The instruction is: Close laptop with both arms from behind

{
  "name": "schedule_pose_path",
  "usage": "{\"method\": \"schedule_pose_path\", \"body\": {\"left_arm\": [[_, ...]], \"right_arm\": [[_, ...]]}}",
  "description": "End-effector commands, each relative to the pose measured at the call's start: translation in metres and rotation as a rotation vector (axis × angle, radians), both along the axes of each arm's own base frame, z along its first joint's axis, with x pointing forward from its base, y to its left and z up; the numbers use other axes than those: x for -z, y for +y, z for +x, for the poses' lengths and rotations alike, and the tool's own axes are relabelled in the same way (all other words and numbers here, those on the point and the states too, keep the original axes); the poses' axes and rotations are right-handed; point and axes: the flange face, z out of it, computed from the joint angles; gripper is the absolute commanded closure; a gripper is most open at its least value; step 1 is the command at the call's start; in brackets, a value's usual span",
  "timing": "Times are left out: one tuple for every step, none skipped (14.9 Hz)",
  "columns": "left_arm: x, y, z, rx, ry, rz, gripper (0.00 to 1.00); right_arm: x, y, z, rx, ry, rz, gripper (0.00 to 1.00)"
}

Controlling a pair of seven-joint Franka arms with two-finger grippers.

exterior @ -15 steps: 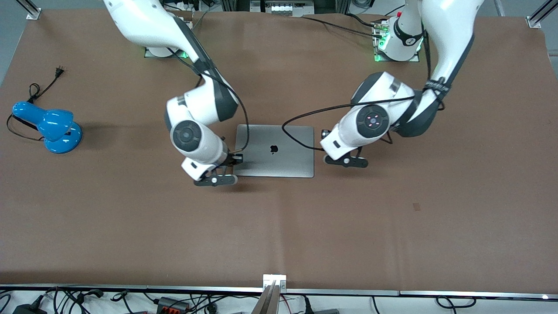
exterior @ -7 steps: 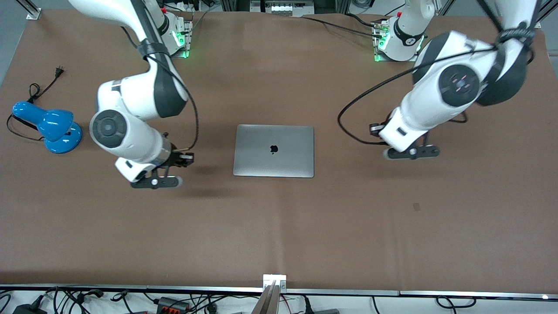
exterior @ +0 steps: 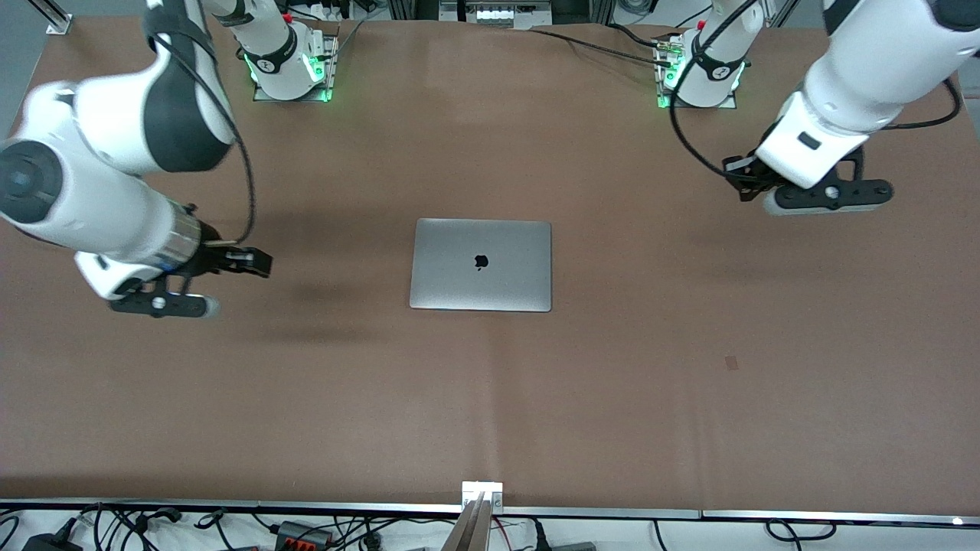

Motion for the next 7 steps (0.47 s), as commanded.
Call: {"method": "schedule_pose_path", "body": {"left_arm": [[0.004,0.014,0.007,0.018,0.023,-0.010,0.88],[0.006,0.016,0.007,0.039,0.034,-0.021,0.82],[0.006,0.021,0.007,0.045,0.042,-0.023,0.79],[0.006,0.029,0.008,0.034,0.051,-0.024,0.75],[0.009,0.038,0.008,0.017,0.069,-0.036,0.72],[0.010,0.046,0.010,-0.004,0.080,-0.056,0.65],[0.010,0.051,0.012,-0.012,0.082,-0.072,0.62]], "right_arm": [[-0.031,-0.022,0.000,-0.001,0.000,-0.042,0.00],[-0.040,-0.030,0.002,-0.016,-0.018,-0.049,0.00],[-0.051,-0.036,0.001,-0.028,-0.038,-0.049,0.00],[-0.059,-0.047,0.001,-0.022,-0.053,-0.050,0.00],[-0.060,-0.050,0.002,-0.018,-0.058,-0.048,0.00],[-0.061,-0.054,0.002,-0.014,-0.062,-0.045,0.00],[-0.062,-0.058,0.002,-0.012,-0.062,-0.042,0.00]]}}
